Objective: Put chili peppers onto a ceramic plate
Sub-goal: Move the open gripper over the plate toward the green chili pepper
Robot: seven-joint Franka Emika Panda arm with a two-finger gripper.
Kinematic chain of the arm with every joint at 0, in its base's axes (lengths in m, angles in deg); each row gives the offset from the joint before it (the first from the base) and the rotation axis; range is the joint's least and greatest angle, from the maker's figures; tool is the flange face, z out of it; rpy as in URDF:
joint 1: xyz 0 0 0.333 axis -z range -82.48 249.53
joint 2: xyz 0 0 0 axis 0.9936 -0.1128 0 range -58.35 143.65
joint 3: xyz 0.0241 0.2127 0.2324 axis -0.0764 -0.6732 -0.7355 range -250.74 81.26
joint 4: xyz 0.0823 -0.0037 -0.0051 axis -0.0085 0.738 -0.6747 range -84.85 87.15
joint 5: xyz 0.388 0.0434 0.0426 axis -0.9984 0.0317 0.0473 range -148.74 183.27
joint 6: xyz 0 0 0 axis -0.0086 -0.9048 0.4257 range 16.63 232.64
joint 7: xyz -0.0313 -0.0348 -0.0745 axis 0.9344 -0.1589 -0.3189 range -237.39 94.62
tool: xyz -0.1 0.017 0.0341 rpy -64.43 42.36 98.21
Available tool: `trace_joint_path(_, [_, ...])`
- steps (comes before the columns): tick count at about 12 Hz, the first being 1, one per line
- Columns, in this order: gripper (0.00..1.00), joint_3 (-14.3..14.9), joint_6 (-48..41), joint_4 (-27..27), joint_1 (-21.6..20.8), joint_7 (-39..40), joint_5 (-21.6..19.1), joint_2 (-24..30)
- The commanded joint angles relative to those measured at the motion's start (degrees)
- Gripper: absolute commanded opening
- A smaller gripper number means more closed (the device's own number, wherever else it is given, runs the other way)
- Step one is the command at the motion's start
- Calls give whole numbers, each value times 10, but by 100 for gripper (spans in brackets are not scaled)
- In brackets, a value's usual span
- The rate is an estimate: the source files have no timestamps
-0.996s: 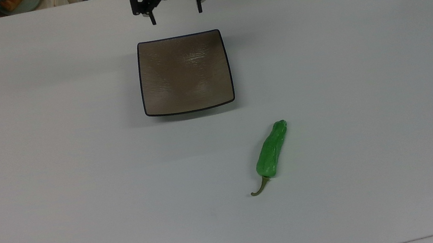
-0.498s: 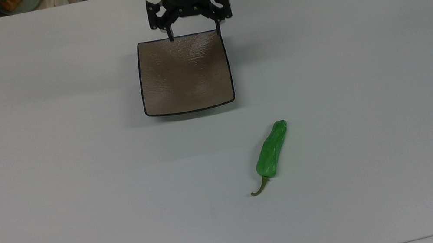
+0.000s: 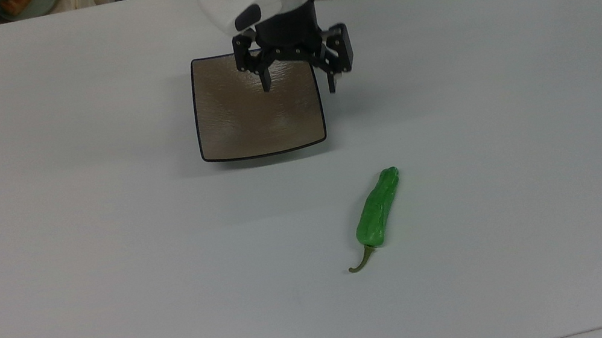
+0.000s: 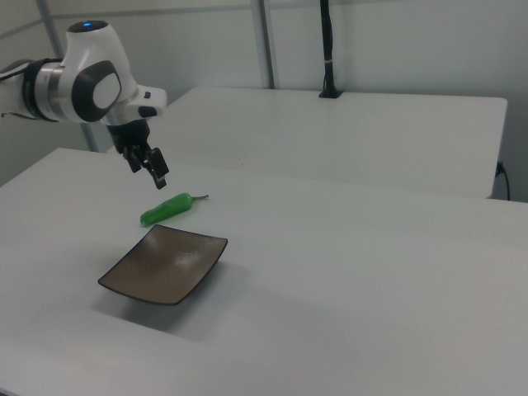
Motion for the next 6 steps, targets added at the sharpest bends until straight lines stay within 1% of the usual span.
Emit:
trace_joint_path(1, [100, 0, 2, -83, -24, -81, 49, -88])
trace_joint_path(3, [100, -15, 4, -125, -25, -91, 61, -131])
trace_joint_path(4, [100, -17, 5, -144, -25, -111, 68, -151])
trace_joint_path(6, [100, -17, 6, -164, -35, -138, 88, -175])
